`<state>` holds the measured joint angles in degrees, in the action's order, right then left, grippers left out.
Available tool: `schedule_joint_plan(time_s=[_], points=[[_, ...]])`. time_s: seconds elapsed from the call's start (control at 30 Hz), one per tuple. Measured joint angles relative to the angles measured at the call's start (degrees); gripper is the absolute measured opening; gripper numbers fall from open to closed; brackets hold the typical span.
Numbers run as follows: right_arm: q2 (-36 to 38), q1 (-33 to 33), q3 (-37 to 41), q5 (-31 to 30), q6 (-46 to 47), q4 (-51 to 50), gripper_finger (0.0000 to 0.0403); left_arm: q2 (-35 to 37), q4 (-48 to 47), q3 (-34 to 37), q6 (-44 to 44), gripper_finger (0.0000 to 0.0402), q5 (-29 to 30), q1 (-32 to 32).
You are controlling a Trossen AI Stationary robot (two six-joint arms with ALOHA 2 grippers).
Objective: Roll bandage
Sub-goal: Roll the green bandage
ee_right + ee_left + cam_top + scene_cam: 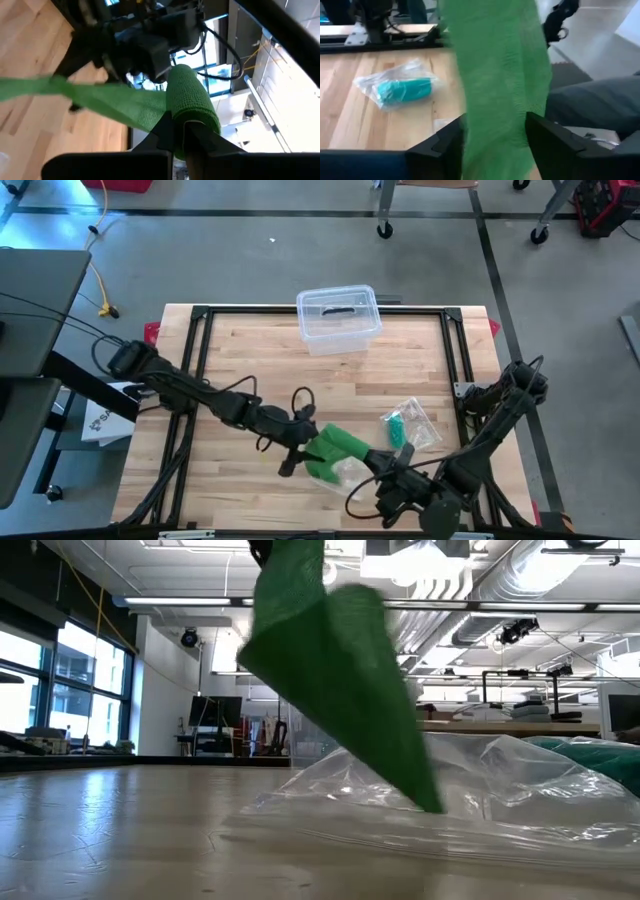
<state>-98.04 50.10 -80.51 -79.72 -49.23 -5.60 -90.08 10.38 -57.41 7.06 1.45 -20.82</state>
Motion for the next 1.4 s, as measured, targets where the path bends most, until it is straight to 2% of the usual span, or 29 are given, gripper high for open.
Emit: schedule_joint_plan(time_s=[0.1, 0.23, 0.37, 0.5, 0.7, 0.83, 0.9, 1.0, 1.07, 1.2, 1.3, 1.4], points=[[-0.09, -0.28, 0.00, 0.20, 3.03, 0.64, 0.0009, -1.80, 1.17, 0.04, -0.79, 0.0208, 1.64, 0.41], [-0.02, 0.49, 0.00, 0.09, 6.62, 1.48, 0.0009, -3.27, 4.14, 0.04, 1.91, 0.0215, 6.86, 1.87], [0.00, 2.15, 0.00, 0.47, 10.69, 3.38, 0.0009, -4.77, 12.24, 0.06, -1.83, 0.0215, 5.57, 1.69], [0.00, 4.59, 0.00, 0.57, 5.95, 12.32, 0.0009, -5.60, 17.82, 0.03, -7.32, 0.0215, 5.71, -0.59], [0.00, 6.99, 0.00, 0.70, 5.08, 23.80, 0.0009, -9.87, 26.70, 0.04, -5.85, 0.0215, 6.57, -0.79], [0.15, 7.86, 0.00, 0.72, 13.72, 24.35, 0.0009, -11.07, 26.46, 0.04, -6.29, 0.0215, 4.34, 1.18], [0.22, 8.53, 0.00, 0.75, 15.86, 24.82, 0.0009, -10.60, 27.96, 0.04, -6.26, 0.0215, 1.14, 2.26], [0.26, 9.18, 0.00, 0.90, 17.42, 25.23, 0.0009, -10.16, 35.12, 0.02, -6.34, 0.0215, -5.46, 2.66], [0.26, 9.36, 0.00, 0.98, 17.42, 26.58, 0.0009, -10.15, 39.58, 0.00, -7.72, 0.0215, -6.00, 1.80], [0.26, 9.30, 0.00, 0.97, 17.75, 26.90, 0.0009, -10.24, 41.88, 0.00, -14.94, 0.0215, 0.97, -0.59], [0.26, 8.85, 0.00, 0.98, 17.47, 26.92, 0.0009, -10.27, 47.02, 0.02, -20.28, 0.0215, 6.03, -2.02], [0.26, 8.18, 0.00, 3.23, 17.51, 26.88, 0.0009, -10.22, 53.27, -0.07, -24.86, 0.0215, 6.67, -2.58]])
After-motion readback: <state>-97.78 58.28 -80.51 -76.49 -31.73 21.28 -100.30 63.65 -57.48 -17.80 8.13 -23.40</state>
